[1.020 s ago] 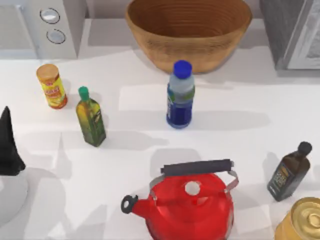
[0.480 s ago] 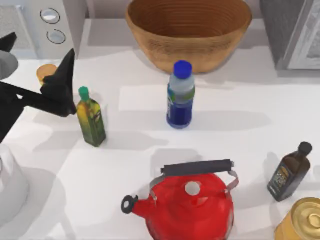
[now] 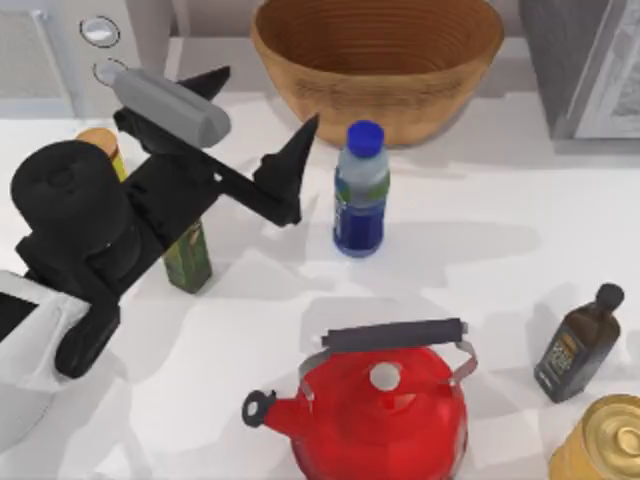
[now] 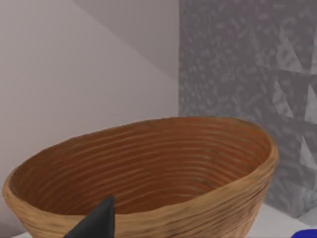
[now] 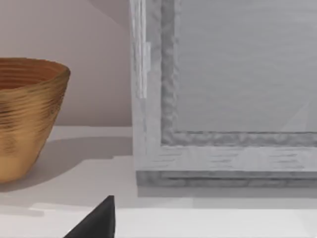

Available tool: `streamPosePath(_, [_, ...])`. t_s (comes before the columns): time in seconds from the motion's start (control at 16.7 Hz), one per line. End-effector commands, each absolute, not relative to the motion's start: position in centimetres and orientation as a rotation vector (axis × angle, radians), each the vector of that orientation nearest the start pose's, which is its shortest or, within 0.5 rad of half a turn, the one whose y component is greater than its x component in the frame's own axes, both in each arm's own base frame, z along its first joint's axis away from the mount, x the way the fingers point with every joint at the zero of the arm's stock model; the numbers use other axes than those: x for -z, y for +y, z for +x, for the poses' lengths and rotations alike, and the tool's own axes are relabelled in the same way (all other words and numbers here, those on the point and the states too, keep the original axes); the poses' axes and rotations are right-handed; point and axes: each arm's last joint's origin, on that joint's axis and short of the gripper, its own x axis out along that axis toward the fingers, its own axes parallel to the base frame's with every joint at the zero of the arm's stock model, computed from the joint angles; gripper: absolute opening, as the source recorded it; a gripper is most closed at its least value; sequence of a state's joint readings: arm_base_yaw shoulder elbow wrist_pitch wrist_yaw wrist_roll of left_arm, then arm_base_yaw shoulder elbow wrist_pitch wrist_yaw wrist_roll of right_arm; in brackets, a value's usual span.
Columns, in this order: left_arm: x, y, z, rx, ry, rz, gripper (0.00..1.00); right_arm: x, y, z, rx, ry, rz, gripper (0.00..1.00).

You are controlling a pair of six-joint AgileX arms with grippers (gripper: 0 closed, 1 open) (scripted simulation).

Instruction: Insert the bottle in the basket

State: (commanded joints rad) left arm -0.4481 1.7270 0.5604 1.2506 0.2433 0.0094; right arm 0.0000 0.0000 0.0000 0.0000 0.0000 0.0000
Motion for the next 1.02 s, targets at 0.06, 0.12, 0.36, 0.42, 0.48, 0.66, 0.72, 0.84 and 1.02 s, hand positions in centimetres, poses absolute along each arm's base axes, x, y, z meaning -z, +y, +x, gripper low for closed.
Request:
streamPosePath(0.06, [-15.2,-15.1,28.7,0.700,-0.082,-0.016,1.00,-16.0,-0.1,10.6,0.000,0.000,0.000,1.00])
streamPosePath(0.12, [-13.8,-15.9,29.1,0.725,-0.077,-0.015,1.00,-16.0,-0.1,10.6,0.000,0.000,0.000,1.00])
streamPosePath(0.36, [-8.0,-17.8,29.4,0.795,-0.041,-0.009,1.00,-16.0,-0.1,10.6,0.000,0.000,0.000,1.00])
streamPosePath(0.42, [-6.8,-18.0,29.3,0.803,-0.030,-0.007,1.00,-16.0,-0.1,10.6,0.000,0.000,0.000,1.00])
streamPosePath(0.48, [-5.8,-18.0,29.1,0.808,-0.018,-0.005,1.00,-16.0,-0.1,10.6,0.000,0.000,0.000,1.00])
streamPosePath(0.66, [-4.0,-17.7,28.8,0.807,0.008,-0.001,1.00,-16.0,-0.1,10.6,0.000,0.000,0.000,1.00])
streamPosePath(0.72, [-3.9,-17.7,28.8,0.807,0.009,-0.001,1.00,-16.0,-0.1,10.6,0.000,0.000,0.000,1.00])
streamPosePath(0.84, [-3.9,-17.7,28.8,0.807,0.009,-0.001,1.00,-16.0,-0.1,10.6,0.000,0.000,0.000,1.00])
streamPosePath(1.02, [-4.0,-17.6,28.9,0.804,0.009,-0.001,1.00,-16.0,-0.1,10.6,0.000,0.000,0.000,1.00])
